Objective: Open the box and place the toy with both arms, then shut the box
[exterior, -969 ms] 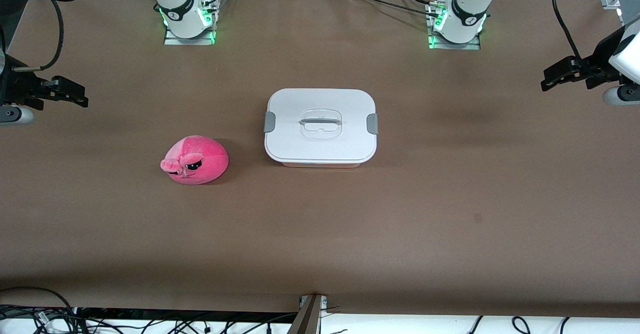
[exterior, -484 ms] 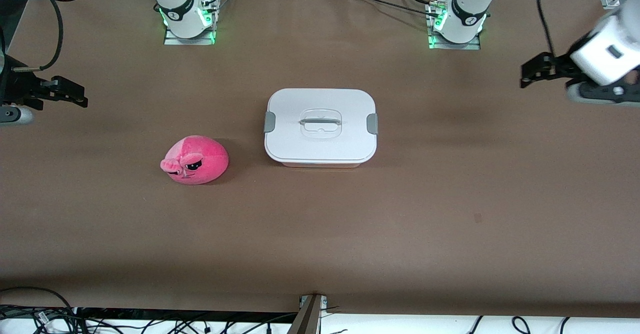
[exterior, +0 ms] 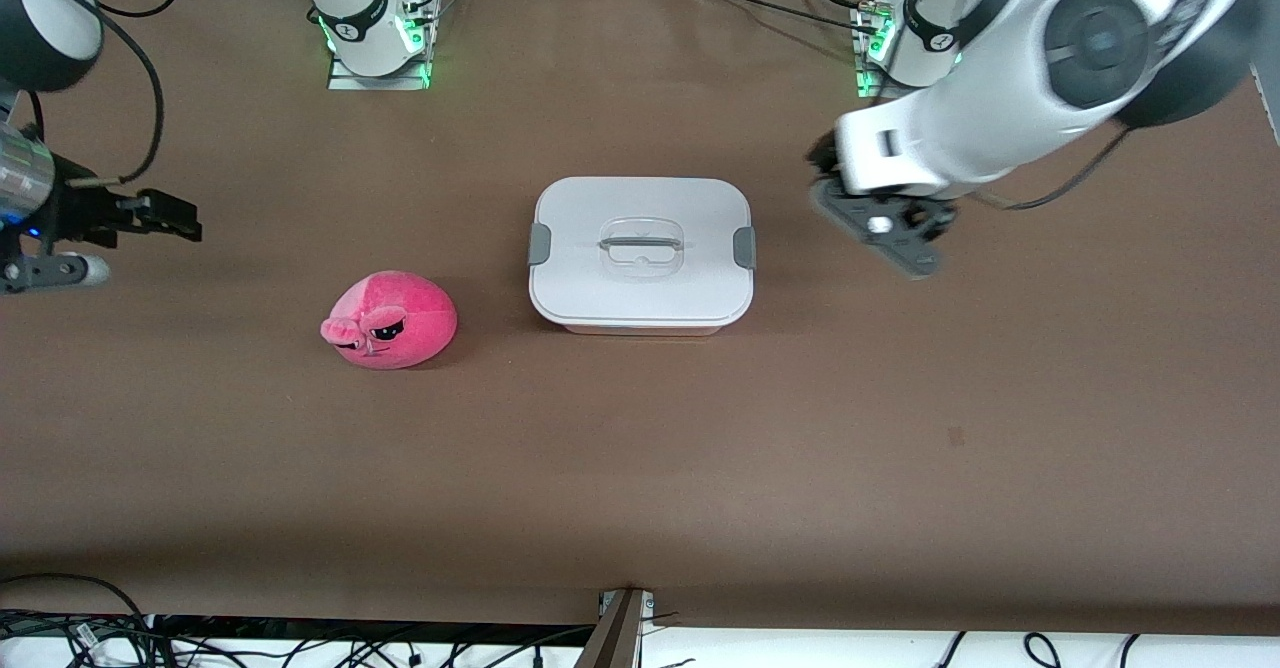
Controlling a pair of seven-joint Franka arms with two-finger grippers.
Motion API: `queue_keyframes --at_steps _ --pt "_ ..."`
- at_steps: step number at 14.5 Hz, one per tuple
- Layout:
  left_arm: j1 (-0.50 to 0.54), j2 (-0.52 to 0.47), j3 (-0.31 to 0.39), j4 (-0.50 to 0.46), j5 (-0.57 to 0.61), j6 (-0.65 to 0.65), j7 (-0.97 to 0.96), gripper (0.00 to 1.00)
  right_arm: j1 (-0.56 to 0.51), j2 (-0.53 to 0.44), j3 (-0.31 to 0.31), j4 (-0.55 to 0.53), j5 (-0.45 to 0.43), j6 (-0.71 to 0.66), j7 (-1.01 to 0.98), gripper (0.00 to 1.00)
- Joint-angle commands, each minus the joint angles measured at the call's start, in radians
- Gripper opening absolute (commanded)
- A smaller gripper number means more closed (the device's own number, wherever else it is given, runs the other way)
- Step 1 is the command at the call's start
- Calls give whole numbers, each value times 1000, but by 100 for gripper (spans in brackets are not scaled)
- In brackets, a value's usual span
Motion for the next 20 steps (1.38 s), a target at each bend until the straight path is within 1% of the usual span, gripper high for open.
queue_keyframes --at_steps 1,2,4,6,7,9,11,13,14,15,16,18,19,20 --pt "-121 79 11 48 -9 114 110 100 33 77 3 19 30 25 -3 100" --pt "-171 97 11 36 1 154 144 100 47 100 3 15 46 40 -1 100" --pt "-245 110 11 -1 76 202 178 100 84 145 3 5 50 82 -1 100" --pt "-291 152 8 -30 95 312 253 100 128 166 3 -30 52 135 0 100" --pt "-316 166 8 -47 106 374 287 100 141 168 3 -69 52 182 0 100" --pt "-310 197 8 -81 113 452 360 100 153 168 3 -152 50 272 1 100" --pt "-307 226 10 -93 115 491 448 100 153 166 4 -202 50 319 -4 100" --pt "-304 240 11 -95 115 495 480 73 153 165 19 -241 50 359 -4 100" --pt "-305 240 10 -110 113 491 480 57 153 163 24 -257 52 375 -4 100" --pt "-305 236 10 -127 107 483 477 44 153 163 26 -266 52 381 -4 100" --pt "-304 235 7 -130 92 472 468 43 153 165 29 -271 52 381 -4 100" --pt "-311 237 7 -131 92 462 468 32 153 160 36 -285 72 381 -3 100" --pt "-315 236 5 -131 92 459 466 21 153 162 35 -288 104 382 -1 100" --pt "-316 235 4 -131 92 448 465 3 153 163 33 -289 121 384 -1 100"
